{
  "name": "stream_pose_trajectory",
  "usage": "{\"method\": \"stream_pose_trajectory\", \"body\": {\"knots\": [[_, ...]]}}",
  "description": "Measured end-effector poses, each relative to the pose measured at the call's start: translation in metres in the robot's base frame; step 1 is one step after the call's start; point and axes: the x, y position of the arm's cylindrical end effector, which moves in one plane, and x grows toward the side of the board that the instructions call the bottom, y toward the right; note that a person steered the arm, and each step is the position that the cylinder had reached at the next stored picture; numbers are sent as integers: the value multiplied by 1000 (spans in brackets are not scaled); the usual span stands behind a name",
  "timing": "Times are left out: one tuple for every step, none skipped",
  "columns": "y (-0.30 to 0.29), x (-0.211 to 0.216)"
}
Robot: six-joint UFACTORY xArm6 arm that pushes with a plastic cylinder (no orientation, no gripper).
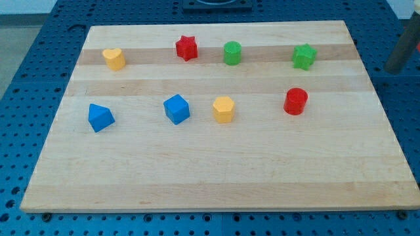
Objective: Move your arm closer to the blue cube
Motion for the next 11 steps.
{"method": "stream_pose_trajectory", "body": {"knots": [[0,81],[-18,149],[-119,179],[-225,183],[-292,166],[-311,137],[-326,121],[-343,119],[-371,113],[-391,83],[-391,90]]}}
